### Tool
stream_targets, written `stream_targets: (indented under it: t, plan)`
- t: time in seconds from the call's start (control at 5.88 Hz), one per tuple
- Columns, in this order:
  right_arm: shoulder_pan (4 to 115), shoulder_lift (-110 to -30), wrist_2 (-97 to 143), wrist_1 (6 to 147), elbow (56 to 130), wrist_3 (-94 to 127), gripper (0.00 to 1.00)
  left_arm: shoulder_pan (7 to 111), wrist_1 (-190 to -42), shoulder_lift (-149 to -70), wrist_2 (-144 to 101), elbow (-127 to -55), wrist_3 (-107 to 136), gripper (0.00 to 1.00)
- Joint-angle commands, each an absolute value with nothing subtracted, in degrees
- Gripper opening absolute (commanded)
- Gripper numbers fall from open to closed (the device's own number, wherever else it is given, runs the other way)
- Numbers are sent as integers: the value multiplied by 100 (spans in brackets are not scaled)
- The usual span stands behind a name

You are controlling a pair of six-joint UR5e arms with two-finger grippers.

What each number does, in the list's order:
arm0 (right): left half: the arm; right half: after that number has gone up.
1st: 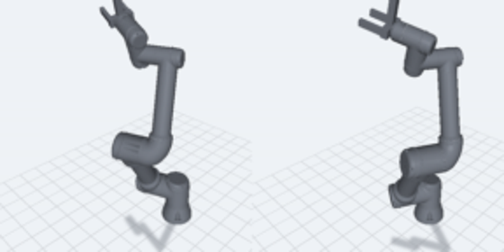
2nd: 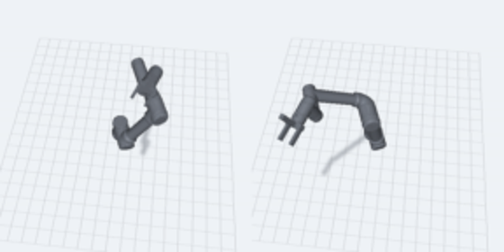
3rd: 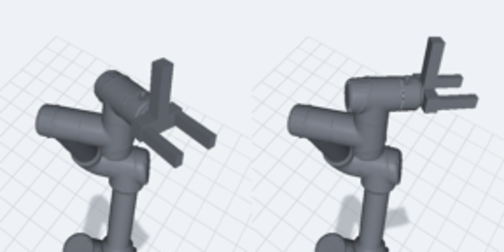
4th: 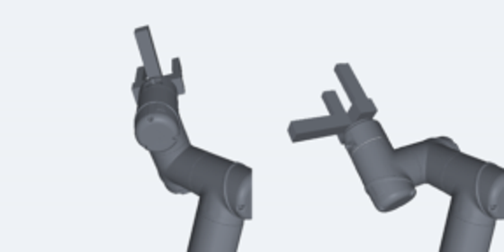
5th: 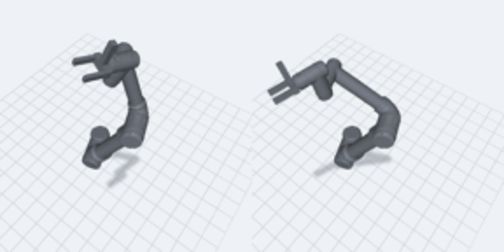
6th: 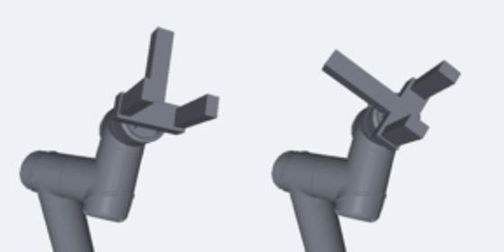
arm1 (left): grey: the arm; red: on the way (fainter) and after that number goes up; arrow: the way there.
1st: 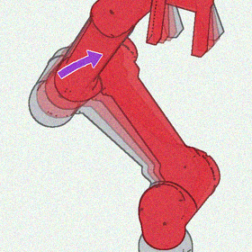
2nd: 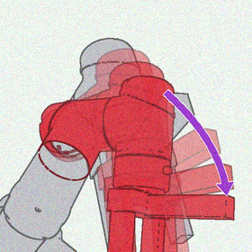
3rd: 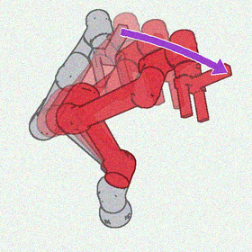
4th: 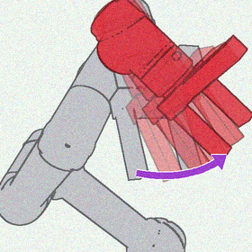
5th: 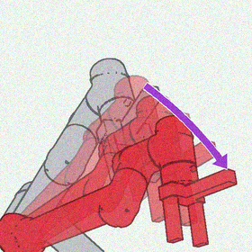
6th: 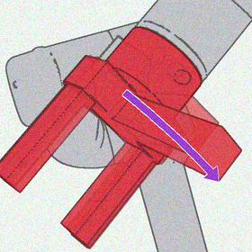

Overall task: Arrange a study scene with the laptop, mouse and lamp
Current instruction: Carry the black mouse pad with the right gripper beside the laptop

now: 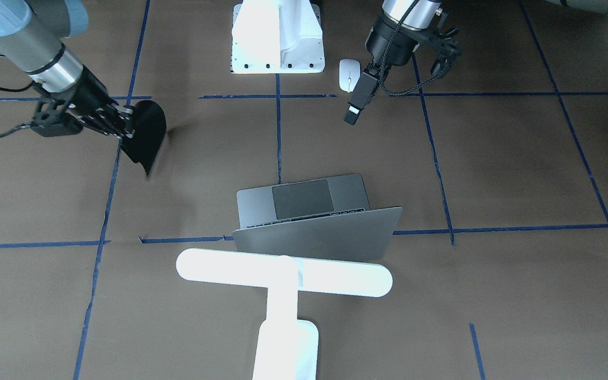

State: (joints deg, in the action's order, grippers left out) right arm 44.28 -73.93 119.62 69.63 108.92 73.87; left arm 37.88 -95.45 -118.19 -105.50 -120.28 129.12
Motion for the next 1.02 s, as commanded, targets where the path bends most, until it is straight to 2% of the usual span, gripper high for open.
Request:
stream_targets:
  t: [0.0, 0.34, 0.51, 0.68, 0.85]
  plan:
    - [4745, -5610, 11927, 7840, 9638, 6675, 0, 3788, -9545, -11813, -10547, -12015, 12902, 100]
    - [5043, -5222, 11707, 7866, 8356, 5281, 0, 3797, -9536, -11821, -10547, -12041, 12902, 100]
    - [5088, -5247, 11655, 7849, 7862, 4673, 8, 3797, -9527, -11839, -10556, -12085, 12911, 100]
    - [5324, -5186, 11654, 7944, 7753, 4032, 98, 3797, -9527, -11848, -10556, -12128, 12920, 100]
    - [5300, -4724, 11741, 8172, 7534, 4382, 100, 3806, -9527, -11830, -10556, -12138, 12911, 100]
